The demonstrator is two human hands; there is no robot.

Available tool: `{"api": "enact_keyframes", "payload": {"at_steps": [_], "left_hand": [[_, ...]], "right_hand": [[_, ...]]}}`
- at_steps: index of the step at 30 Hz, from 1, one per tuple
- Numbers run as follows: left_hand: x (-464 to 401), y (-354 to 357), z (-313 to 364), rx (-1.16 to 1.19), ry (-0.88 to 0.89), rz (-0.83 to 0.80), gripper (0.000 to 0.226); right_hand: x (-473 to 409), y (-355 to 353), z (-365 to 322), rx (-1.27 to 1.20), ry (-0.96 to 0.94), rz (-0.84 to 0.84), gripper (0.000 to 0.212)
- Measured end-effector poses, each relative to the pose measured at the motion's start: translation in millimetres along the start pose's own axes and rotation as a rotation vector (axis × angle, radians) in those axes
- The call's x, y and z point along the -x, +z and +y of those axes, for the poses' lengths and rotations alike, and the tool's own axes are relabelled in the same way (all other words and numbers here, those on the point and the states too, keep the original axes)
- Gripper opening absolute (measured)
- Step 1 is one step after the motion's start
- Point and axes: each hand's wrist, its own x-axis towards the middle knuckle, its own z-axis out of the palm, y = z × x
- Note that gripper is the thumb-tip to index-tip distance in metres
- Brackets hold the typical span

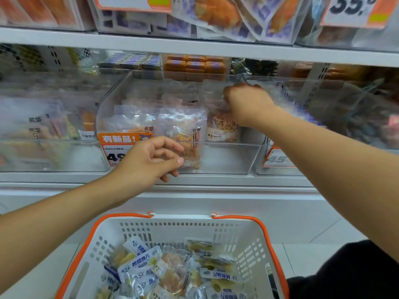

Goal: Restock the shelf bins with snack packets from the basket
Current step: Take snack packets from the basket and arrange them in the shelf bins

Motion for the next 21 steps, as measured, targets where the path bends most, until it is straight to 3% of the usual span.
{"api": "enact_keyframes", "payload": {"at_steps": [3, 5, 7, 8, 10, 12, 15, 17, 21], "left_hand": [[-1.4, 2.6, 0.6, -0.041, 0.012, -0.007, 0.016], [-2.7, -0.6, 0.4, -0.146, 0.024, -0.026, 0.013], [0.5, -8.5, -5.5, -0.437, 0.063, -0.153, 0.013], [4.2, -10.8, -9.9, -0.631, 0.079, -0.274, 0.016], [17.1, -9.8, -23.4, -0.971, 0.023, -0.577, 0.028], [33.9, -1.4, -36.2, -1.205, -0.109, -0.878, 0.037], [56.9, 13.8, -47.5, -1.391, -0.274, -1.105, 0.048], [62.5, 21.1, -48.4, -1.427, -0.236, -1.106, 0.051], [66.2, 31.7, -47.4, -1.324, -0.148, -1.086, 0.051]], "right_hand": [[11.2, -16.0, -4.1, -0.065, 0.034, 0.049, 0.039], [28.3, -31.5, -14.3, -0.067, -0.016, 0.218, 0.035], [56.7, -38.6, -35.7, -0.181, -0.109, 0.341, 0.026], [75.1, -37.1, -49.8, -0.249, -0.177, 0.314, 0.025], [114.6, -17.8, -82.5, -0.337, -0.37, 0.019, 0.026], [152.8, 20.7, -113.8, -0.325, -0.503, -0.496, 0.027], [210.7, 87.2, -148.8, -0.253, -0.537, -1.109, 0.041], [243.6, 126.2, -158.9, -0.26, -0.49, -1.243, 0.059], [289.5, 175.5, -166.9, -0.224, -0.341, -1.231, 0.075]]}}
